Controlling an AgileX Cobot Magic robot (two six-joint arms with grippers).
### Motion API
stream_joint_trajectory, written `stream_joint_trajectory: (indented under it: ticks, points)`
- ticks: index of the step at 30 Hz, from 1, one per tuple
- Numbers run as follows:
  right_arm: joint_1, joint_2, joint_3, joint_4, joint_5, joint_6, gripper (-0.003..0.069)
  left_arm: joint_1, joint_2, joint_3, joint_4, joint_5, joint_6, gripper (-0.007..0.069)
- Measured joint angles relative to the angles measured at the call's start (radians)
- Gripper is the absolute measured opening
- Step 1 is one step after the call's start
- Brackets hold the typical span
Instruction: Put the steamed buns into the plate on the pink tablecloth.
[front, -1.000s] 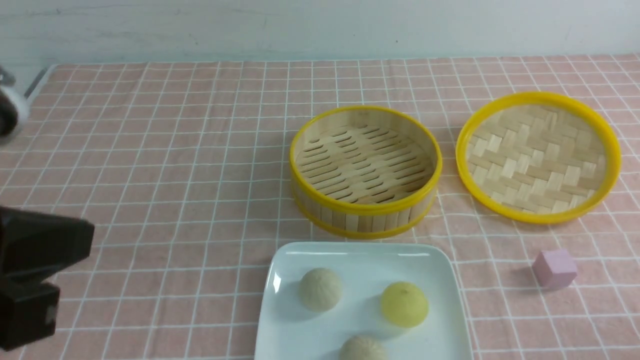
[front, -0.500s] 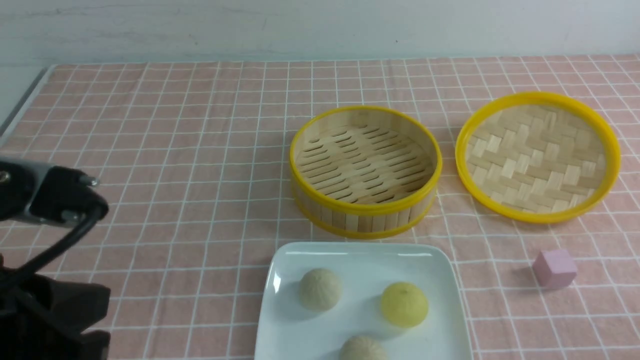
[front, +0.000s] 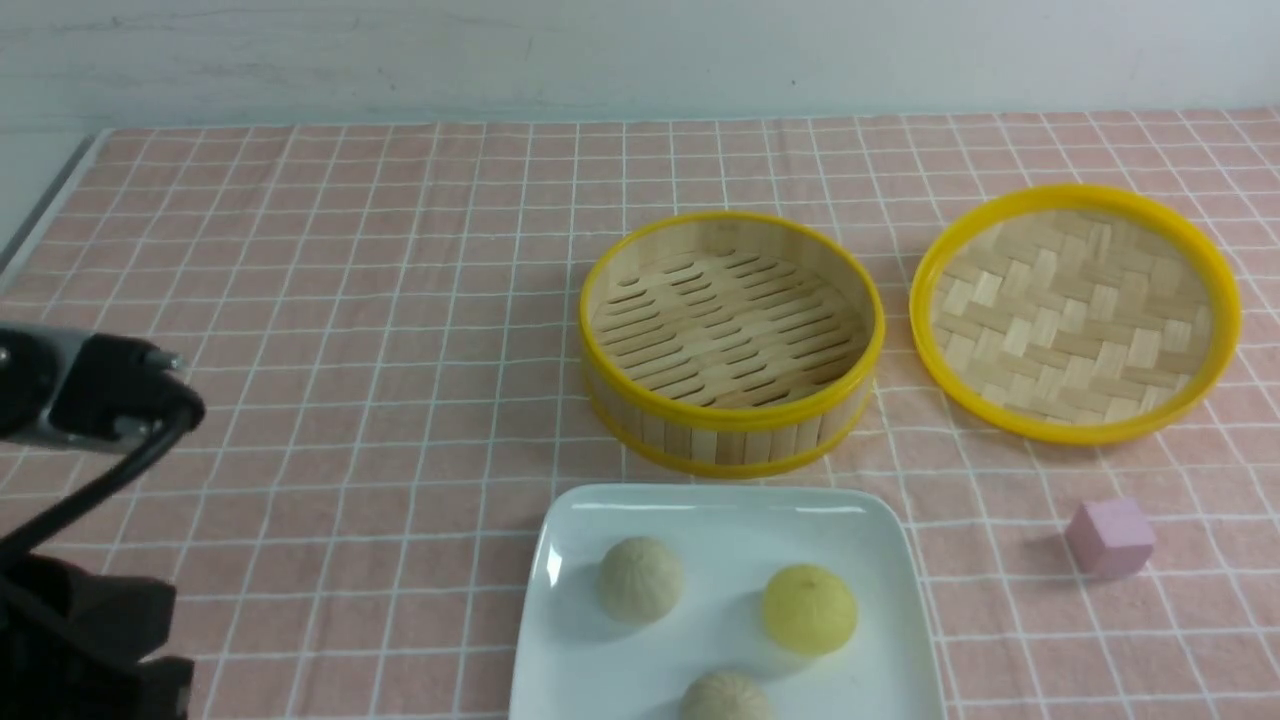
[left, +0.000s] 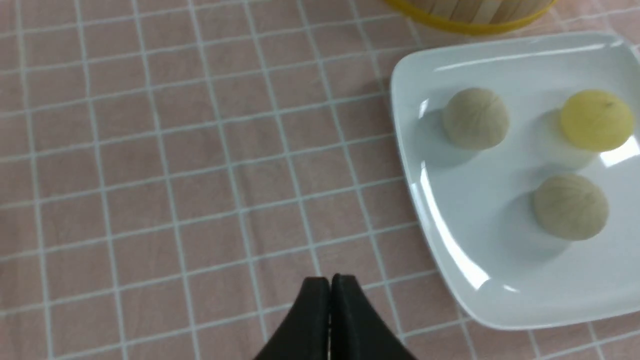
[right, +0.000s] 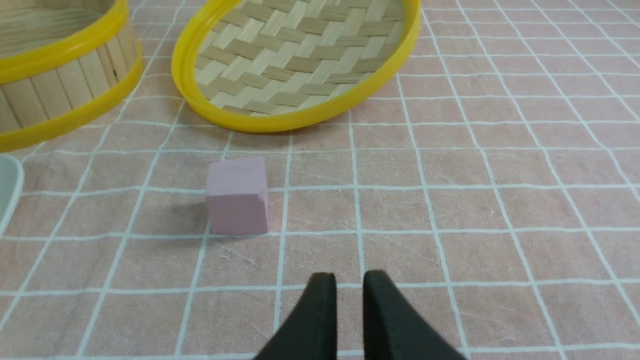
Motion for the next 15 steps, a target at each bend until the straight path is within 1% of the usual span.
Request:
stream_joint_trajectory:
  ticks: [4,6,7,8,9,11,12,13,14,15]
  points:
    - [-0.001,0.0,0.0,0.003,0.0,0.0,0.0116,0.0,-0.019,0.005,0.002,0.067,-0.037,0.0026]
    - [-0.001,0.0,0.0,0.004,0.0,0.0,0.0119,0.0,-0.055,0.035,-0.026,0.05,-0.036,0.0026]
    - [-0.001,0.0,0.0,0.005,0.0,0.0,0.012,0.0,-0.09,0.073,-0.046,0.007,-0.033,0.0026]
    - [-0.001,0.0,0.0,0.005,0.0,0.0,0.012,0.0,-0.104,0.088,-0.049,-0.003,-0.032,0.0026]
    - [-0.001,0.0,0.0,0.007,0.0,0.0,0.0122,0.0,-0.146,0.133,-0.057,-0.079,-0.031,0.0026]
    - [-0.001,0.0,0.0,0.007,0.0,0.0,0.0125,0.0,-0.22,0.257,-0.022,-0.31,-0.051,0.0026]
    - [-0.001,0.0,0.0,0.007,0.0,0.0,0.0126,0.0,-0.226,0.268,-0.014,-0.333,-0.056,0.0026]
    - [-0.001,0.0,0.0,0.007,0.0,0.0,0.0128,0.0,-0.261,0.336,0.047,-0.472,-0.095,0.0026]
    - [-0.001,0.0,0.0,0.007,0.0,0.0,0.013,0.0,-0.282,0.384,0.145,-0.641,-0.136,0.0026]
    - [-0.001,0.0,0.0,0.007,0.0,0.0,0.0131,0.0,-0.288,0.391,0.16,-0.665,-0.142,0.0026]
